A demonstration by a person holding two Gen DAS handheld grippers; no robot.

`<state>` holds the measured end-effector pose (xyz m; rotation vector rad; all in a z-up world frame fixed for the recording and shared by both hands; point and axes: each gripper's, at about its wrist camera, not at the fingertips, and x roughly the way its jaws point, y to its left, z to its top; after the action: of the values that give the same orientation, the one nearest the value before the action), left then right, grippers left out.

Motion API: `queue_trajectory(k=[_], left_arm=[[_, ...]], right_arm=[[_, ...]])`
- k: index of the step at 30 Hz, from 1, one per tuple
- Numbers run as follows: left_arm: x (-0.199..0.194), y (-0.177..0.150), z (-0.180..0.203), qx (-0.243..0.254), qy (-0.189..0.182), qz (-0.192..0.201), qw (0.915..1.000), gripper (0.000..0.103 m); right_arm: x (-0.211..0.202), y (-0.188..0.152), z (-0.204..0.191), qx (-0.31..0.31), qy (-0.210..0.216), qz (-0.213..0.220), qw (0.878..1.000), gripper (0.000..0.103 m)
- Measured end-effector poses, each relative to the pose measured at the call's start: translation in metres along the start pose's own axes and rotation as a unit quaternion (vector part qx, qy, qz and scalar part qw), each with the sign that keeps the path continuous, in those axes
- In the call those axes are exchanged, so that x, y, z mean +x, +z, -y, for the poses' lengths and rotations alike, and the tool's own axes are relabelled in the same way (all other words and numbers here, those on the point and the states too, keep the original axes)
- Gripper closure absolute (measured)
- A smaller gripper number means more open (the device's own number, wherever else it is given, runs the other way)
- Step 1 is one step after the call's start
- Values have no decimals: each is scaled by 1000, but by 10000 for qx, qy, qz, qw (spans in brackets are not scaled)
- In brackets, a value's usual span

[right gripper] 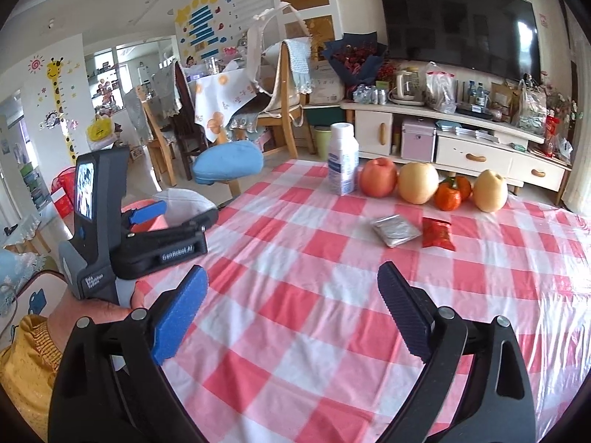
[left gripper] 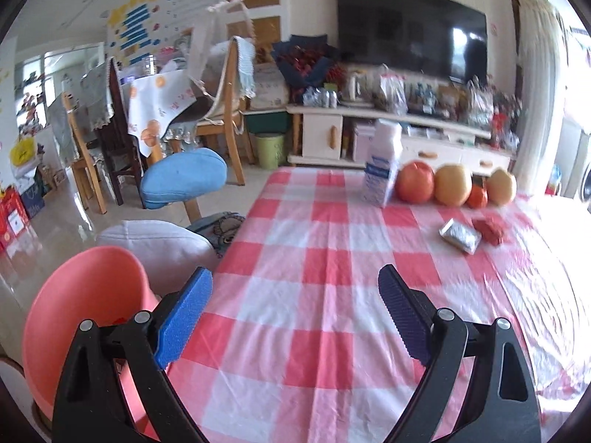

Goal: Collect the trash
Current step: 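Bring both empty tools back over the silver foil tray and red candy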

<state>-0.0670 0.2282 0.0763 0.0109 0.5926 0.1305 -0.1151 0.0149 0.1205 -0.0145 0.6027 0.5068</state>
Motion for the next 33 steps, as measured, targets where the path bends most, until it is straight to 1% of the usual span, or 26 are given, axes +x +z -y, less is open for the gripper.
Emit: queue_trajectory(k=[8,12,15,17,19,20,21,23,26,30,33], left_arm=[[5,-11,38,410,-216,-213,9987,12],[5,-17,58,498,-575,-312,9966,12],[6,-19,71,580,-789,-394,9944,12],[7,-21,83,739,-871,-425,9925,12],[10,-20,91,814,-946,-449,9912,12],[11,-20,94,841,-972,-455,9907,12],[14,-19,99,886,-995,-453,9900,12],[19,-15,104,907,-1048,-489,9891,12],[34,-8,112,817,-1203,-607,9875,12],[52,-2,125,766,-1390,-747,9845,12],[69,5,141,956,-1445,-795,9817,12]], right_arm=[[-5,-2,36,64,-359,-1,9993,8],[-8,-2,58,105,-582,42,9982,8],[-11,-3,79,274,-674,86,9973,8],[-10,-4,96,480,-718,60,9962,8],[-7,-6,123,860,-718,1,9937,8],[-6,-7,130,982,-720,-22,9926,8],[-3,-9,146,1259,-699,-78,9895,8],[1,-12,163,1591,-609,-124,9853,8],[13,-15,194,2105,-518,-247,9759,8],[31,-15,215,2317,-556,-355,9705,8],[51,-17,226,2465,-468,-484,9668,8]])
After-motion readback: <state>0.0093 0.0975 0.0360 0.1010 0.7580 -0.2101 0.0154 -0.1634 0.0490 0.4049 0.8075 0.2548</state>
